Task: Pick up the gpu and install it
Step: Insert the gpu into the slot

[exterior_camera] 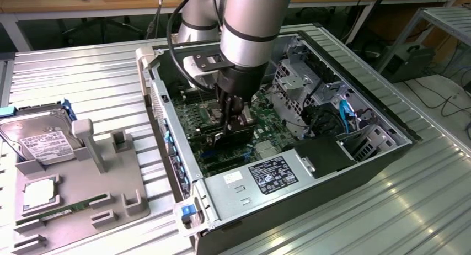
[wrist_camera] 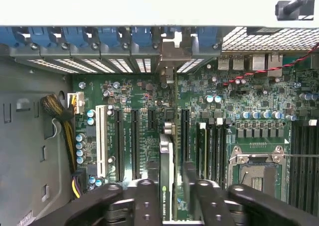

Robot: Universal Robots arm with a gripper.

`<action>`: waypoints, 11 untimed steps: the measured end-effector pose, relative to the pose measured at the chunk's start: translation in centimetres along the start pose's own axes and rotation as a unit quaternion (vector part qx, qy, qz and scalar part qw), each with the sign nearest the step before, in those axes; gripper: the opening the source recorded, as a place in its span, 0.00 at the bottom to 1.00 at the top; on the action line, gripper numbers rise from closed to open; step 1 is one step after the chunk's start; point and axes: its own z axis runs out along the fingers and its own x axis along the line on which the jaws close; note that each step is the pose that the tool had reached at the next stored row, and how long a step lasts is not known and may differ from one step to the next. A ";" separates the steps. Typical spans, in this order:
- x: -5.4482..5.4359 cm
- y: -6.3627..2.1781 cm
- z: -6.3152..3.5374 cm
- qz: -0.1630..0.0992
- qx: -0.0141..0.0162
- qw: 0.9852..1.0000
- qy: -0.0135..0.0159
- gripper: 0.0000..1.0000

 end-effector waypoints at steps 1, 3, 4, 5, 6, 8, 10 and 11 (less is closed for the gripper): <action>0.0 0.00 0.00 0.000 0.000 1.000 0.000 0.27; 0.0 0.00 0.00 0.000 0.000 1.000 0.000 0.15; 0.0 0.00 0.00 0.000 0.000 1.000 0.000 0.11; 0.0 0.00 0.00 0.000 0.000 1.000 0.000 0.11; 0.0 0.00 0.00 0.000 0.000 1.000 0.000 0.11; 0.0 0.00 0.00 0.000 0.000 1.000 0.000 0.11; 0.0 0.00 0.00 0.000 0.000 1.000 0.000 0.11; 0.0 0.00 0.00 0.000 0.000 1.000 0.000 0.11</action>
